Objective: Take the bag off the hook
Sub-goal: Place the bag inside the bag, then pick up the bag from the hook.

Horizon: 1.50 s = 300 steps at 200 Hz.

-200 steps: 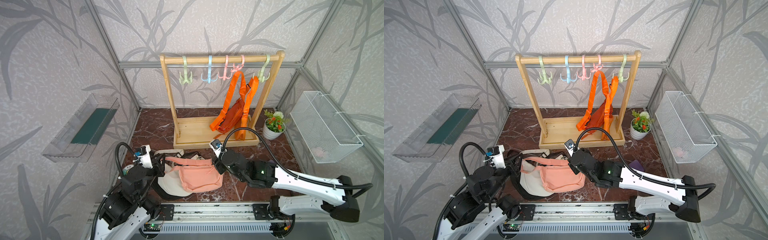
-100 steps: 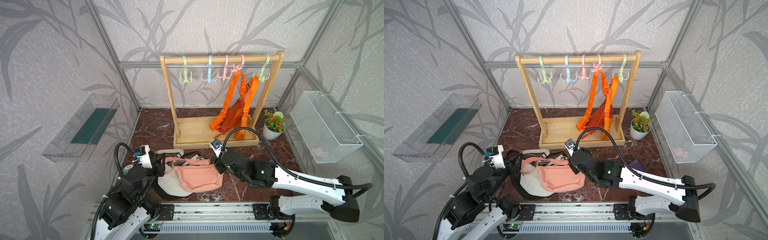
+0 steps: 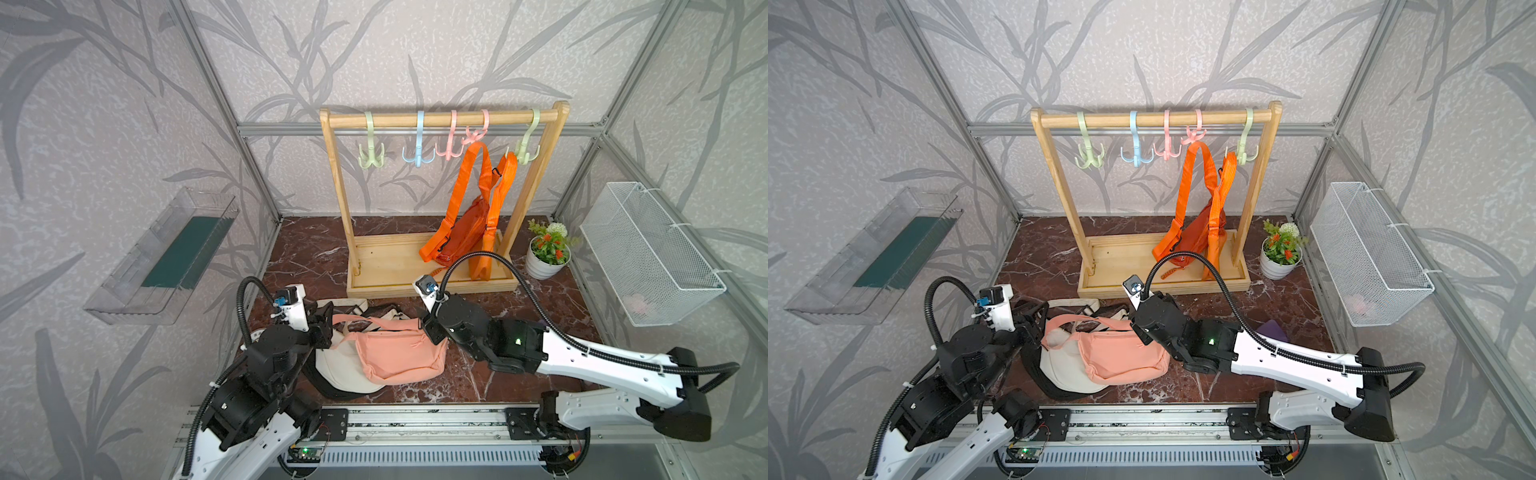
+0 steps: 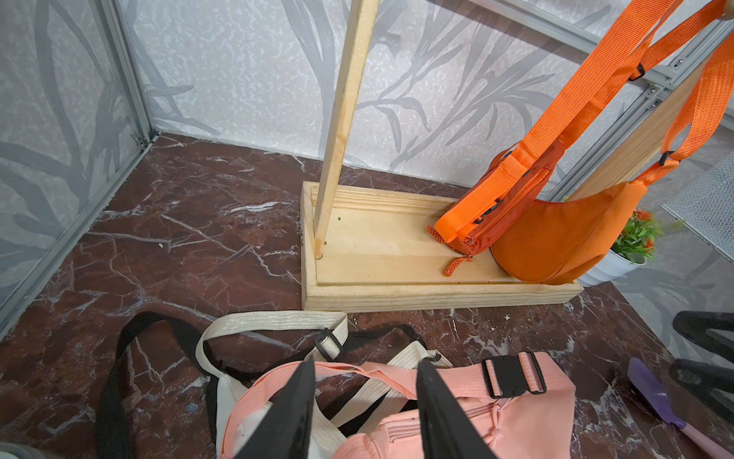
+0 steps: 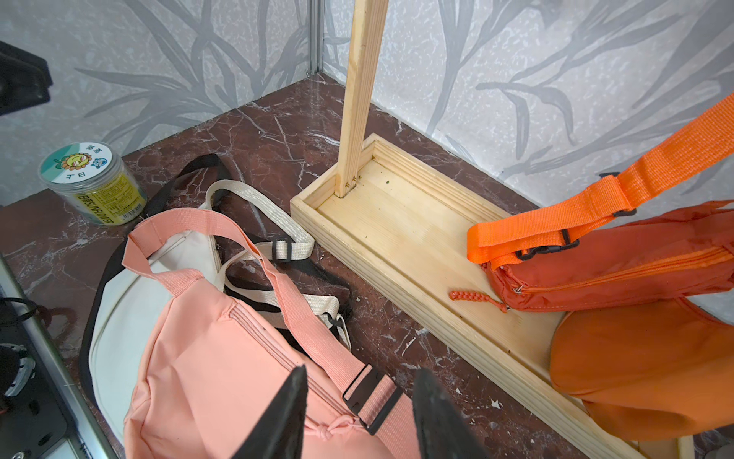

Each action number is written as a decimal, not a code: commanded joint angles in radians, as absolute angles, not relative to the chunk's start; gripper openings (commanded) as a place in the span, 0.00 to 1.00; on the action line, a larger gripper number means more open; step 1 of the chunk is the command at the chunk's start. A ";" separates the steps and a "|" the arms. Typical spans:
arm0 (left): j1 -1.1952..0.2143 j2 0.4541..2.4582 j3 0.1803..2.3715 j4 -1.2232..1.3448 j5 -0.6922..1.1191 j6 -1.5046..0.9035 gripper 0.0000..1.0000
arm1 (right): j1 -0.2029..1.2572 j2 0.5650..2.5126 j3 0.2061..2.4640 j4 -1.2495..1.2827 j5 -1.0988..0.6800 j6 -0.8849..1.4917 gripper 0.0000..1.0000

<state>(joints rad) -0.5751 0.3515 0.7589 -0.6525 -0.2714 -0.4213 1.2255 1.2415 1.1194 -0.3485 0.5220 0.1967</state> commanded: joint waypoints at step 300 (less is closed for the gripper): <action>-0.579 1.271 1.272 0.044 0.102 -0.272 0.48 | 0.553 1.374 1.771 -0.731 0.113 0.321 0.30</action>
<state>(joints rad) -0.5751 1.1736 1.1713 -0.0406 0.0822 -0.2817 0.6239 1.3300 1.6768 -0.7799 0.2092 0.3691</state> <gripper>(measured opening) 0.480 0.306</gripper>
